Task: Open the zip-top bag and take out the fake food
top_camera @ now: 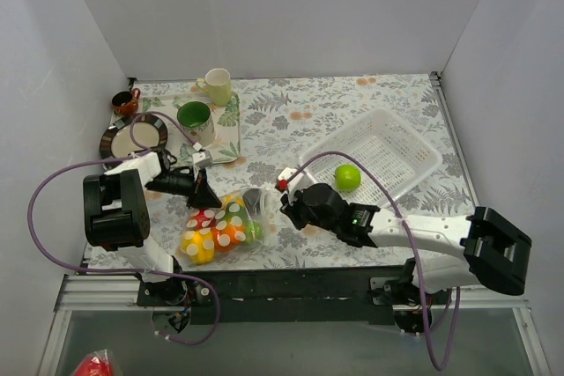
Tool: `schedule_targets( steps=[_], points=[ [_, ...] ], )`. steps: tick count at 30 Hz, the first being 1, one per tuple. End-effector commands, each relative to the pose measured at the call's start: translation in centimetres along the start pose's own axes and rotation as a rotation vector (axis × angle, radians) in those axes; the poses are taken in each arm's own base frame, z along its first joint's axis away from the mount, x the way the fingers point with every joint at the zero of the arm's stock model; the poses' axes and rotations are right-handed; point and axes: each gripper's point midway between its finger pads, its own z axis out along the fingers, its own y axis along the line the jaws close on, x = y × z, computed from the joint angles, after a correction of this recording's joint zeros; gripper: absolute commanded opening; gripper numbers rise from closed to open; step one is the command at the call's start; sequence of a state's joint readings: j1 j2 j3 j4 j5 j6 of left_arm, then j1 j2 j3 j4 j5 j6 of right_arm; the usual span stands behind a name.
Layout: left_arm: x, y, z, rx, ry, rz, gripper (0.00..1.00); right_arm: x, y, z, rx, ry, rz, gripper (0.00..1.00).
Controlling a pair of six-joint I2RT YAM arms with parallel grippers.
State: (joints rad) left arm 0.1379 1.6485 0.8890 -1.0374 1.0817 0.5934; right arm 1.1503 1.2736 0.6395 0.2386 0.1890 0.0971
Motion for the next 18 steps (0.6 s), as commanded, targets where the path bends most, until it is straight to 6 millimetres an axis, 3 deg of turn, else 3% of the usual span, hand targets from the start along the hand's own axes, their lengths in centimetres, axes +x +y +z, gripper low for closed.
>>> schedule_targets(
  steps=[1, 5, 6, 9, 14, 18],
  points=[
    [-1.7, 0.6, -0.2, -0.010, -0.039, 0.051, 0.00, 3.3, -0.6, 2.2, 0.026, 0.170, -0.028, 0.01],
    [-1.5, 0.7, -0.3, -0.026, -0.032, 0.059, 0.00, 2.9, 2.6, 2.6, -0.162, 0.111, -0.031, 0.01],
    [-1.5, 0.7, -0.2, -0.025, -0.029, 0.058, 0.00, 2.2, 4.3, 2.4, -0.258, 0.075, -0.031, 0.03],
    [-1.7, 0.9, -0.2, -0.023, -0.035, 0.054, 0.00, 1.1, 6.3, 1.9, -0.374, 0.037, -0.042, 0.13],
    [-2.0, 1.1, -0.1, -0.018, -0.032, 0.045, 0.00, 0.7, 7.2, 2.2, -0.428, 0.042, -0.054, 0.29],
    [-2.1, 1.1, 0.1, -0.013, -0.029, 0.049, 0.00, 0.7, 6.2, 2.9, -0.370, 0.033, -0.074, 0.32]
  ],
)
